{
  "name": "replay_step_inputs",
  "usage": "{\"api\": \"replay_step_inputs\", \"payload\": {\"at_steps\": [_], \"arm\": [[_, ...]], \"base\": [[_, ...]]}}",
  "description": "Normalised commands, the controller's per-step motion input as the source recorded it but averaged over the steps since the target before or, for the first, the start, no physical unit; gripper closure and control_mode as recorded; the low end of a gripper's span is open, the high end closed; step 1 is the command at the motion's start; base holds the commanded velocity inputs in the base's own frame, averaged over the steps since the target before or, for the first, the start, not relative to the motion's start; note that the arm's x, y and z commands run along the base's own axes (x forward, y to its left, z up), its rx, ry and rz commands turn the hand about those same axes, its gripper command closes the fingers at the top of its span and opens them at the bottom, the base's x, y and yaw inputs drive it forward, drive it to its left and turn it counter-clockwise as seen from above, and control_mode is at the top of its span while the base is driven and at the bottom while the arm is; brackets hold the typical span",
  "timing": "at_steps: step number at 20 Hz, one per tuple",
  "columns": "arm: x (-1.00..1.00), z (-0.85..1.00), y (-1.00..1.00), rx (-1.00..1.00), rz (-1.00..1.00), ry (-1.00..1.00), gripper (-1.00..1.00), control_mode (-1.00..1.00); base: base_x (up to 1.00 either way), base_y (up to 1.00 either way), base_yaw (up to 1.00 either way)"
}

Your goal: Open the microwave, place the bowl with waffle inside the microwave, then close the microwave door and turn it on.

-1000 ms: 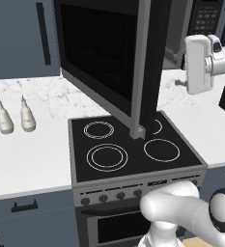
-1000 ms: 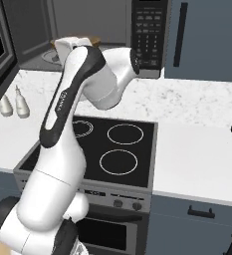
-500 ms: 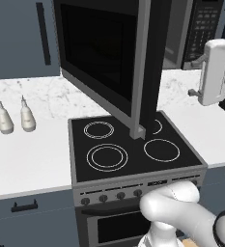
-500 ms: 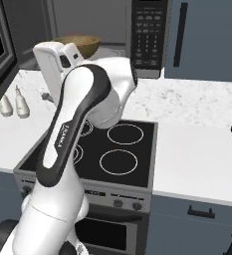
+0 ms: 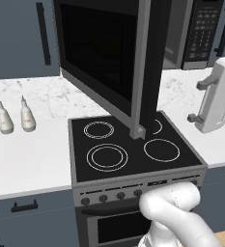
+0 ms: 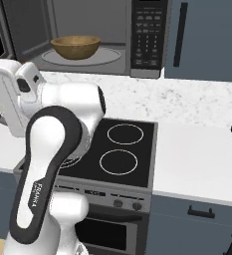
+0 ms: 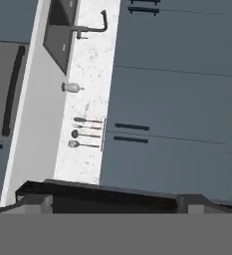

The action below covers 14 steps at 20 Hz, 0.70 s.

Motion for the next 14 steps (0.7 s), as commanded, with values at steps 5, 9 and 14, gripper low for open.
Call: {"api": "replay_step_inputs", "payload": {"at_steps": [5,9,14], "arm": [[-1.00,0.05,0.58,0.13,0.29,0.13,-1.00,-1.00],[-1.00,0.03,0.67,0.05,0.29,0.10,-1.00,-1.00],[-0.44,0.00,1.00,0.01,-0.03,-0.04,-1.00,-1.00]], "base": [[0.00,0.00,0.00],[0.00,0.00,0.00],[0.00,0.00,0.00]]}}
